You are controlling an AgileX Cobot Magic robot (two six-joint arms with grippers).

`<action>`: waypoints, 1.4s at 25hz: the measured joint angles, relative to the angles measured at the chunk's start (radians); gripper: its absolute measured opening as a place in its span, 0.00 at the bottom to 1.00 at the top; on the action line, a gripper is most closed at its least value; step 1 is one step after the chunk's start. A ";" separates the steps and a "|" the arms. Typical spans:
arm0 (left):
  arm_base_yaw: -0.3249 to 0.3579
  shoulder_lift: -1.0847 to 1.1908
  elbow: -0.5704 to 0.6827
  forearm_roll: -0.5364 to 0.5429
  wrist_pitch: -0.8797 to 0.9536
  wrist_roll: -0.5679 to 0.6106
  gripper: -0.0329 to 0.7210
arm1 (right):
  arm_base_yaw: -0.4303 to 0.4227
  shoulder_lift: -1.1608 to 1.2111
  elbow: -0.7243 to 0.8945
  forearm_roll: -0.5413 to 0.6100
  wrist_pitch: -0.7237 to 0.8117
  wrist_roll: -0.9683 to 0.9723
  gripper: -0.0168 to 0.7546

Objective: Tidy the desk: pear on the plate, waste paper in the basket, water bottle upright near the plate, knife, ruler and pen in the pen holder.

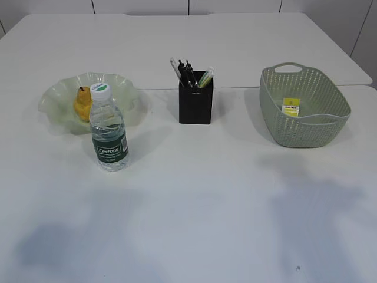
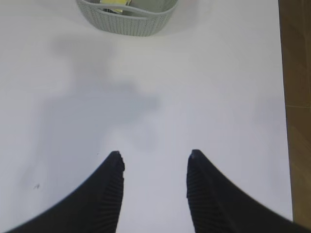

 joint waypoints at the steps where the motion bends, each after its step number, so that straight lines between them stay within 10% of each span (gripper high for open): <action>1: 0.000 -0.021 0.016 0.000 0.013 0.000 0.65 | 0.000 -0.018 0.007 0.004 0.011 0.007 0.44; 35: 0.000 -0.682 0.272 -0.035 0.098 0.000 0.65 | 0.000 -0.943 0.331 0.074 0.207 0.040 0.44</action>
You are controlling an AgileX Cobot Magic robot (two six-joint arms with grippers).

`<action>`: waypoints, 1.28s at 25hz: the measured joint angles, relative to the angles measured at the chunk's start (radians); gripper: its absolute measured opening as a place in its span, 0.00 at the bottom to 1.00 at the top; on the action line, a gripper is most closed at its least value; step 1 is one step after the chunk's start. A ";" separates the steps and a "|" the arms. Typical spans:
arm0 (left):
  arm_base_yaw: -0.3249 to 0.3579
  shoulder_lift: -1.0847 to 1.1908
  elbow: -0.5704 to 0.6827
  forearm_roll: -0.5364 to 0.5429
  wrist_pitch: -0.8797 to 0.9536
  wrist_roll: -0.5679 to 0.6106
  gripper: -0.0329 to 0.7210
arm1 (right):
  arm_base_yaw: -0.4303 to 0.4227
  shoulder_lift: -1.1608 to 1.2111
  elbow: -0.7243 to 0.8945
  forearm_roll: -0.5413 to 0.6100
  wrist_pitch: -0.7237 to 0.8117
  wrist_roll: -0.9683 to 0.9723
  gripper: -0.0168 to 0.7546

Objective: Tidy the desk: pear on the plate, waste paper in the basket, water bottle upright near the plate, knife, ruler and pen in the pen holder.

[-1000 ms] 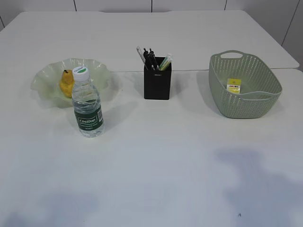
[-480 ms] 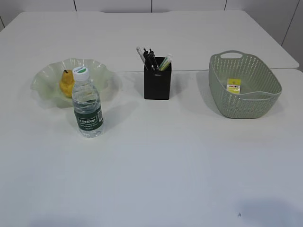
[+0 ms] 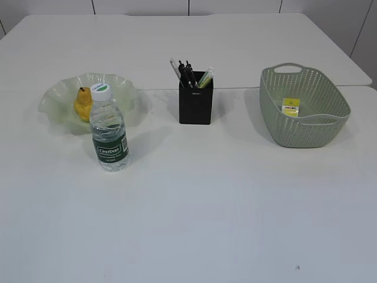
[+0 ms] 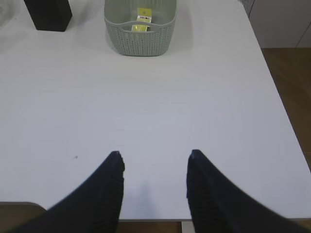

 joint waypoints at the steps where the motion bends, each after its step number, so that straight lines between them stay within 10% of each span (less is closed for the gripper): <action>1: 0.000 -0.007 0.006 0.000 0.002 0.000 0.65 | 0.000 -0.025 0.008 0.000 -0.001 0.000 0.44; 32: 0.000 -0.009 0.070 0.034 -0.151 0.000 0.81 | 0.000 -0.122 0.217 0.020 -0.114 -0.049 0.44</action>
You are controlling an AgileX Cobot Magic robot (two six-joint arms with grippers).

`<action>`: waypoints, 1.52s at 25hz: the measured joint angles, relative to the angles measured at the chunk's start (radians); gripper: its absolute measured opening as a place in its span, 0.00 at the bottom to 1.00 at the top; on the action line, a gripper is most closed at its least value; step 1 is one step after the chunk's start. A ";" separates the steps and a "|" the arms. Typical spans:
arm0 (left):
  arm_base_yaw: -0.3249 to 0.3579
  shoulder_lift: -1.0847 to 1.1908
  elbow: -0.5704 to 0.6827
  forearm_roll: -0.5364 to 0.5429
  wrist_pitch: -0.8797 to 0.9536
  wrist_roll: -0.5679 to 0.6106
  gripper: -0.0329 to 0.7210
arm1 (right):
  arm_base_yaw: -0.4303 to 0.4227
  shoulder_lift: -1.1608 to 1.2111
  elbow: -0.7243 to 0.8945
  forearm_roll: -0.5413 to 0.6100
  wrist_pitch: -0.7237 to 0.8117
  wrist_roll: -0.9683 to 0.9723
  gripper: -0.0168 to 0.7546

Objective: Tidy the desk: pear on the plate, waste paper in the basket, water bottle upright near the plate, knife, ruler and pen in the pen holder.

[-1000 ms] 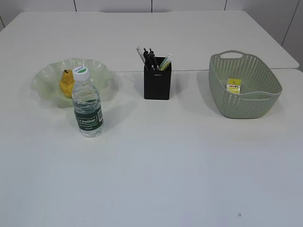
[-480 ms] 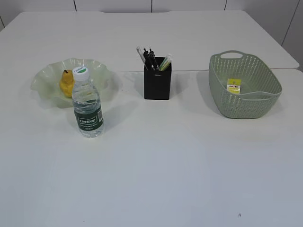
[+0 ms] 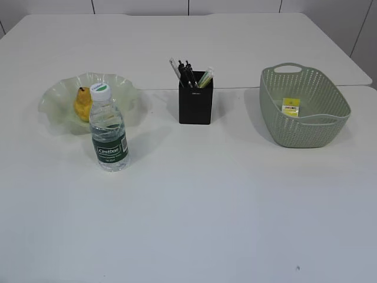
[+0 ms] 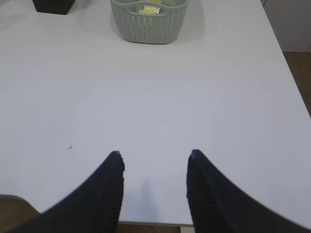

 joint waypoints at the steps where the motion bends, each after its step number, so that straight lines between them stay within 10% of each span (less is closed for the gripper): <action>1: 0.000 0.000 0.000 0.000 0.000 0.000 0.81 | 0.000 0.000 0.000 0.000 -0.002 0.000 0.44; 38: 0.125 0.000 0.000 -0.036 -0.004 0.000 0.75 | 0.000 -0.030 0.002 0.026 -0.006 0.022 0.44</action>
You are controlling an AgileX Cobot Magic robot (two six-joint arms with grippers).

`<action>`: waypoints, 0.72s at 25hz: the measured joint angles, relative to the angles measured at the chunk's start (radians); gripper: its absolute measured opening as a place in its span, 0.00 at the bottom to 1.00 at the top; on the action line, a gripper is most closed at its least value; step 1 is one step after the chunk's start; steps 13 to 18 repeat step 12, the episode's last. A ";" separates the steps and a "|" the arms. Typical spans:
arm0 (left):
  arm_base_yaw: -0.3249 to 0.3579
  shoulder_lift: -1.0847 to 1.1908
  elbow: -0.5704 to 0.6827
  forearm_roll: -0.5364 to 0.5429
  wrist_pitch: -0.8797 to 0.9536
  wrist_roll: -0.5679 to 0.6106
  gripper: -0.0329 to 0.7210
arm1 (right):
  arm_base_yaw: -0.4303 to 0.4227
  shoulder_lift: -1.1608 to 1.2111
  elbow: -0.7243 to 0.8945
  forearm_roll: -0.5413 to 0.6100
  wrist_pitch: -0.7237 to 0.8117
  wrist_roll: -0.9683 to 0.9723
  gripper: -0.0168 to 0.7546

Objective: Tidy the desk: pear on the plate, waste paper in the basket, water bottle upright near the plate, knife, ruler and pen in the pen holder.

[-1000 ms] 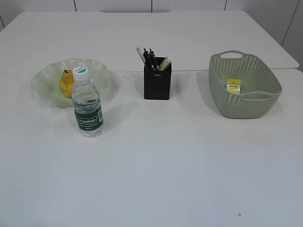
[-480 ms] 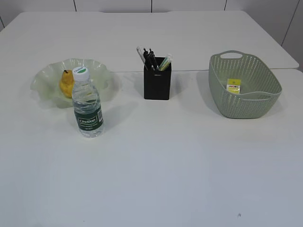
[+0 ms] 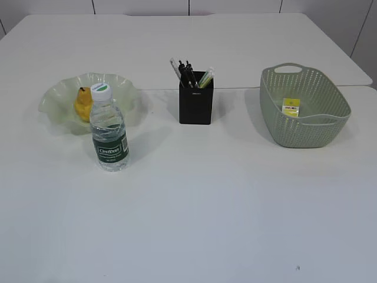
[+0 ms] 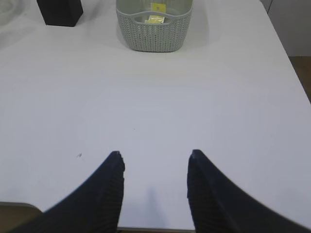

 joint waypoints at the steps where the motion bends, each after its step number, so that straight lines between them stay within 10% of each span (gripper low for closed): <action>1: 0.000 0.000 0.000 0.000 0.000 0.000 0.75 | 0.000 0.000 0.000 0.000 0.000 0.000 0.44; 18: 0.000 0.000 0.000 0.000 -0.002 0.000 0.74 | 0.000 0.000 0.000 0.000 0.000 -0.002 0.44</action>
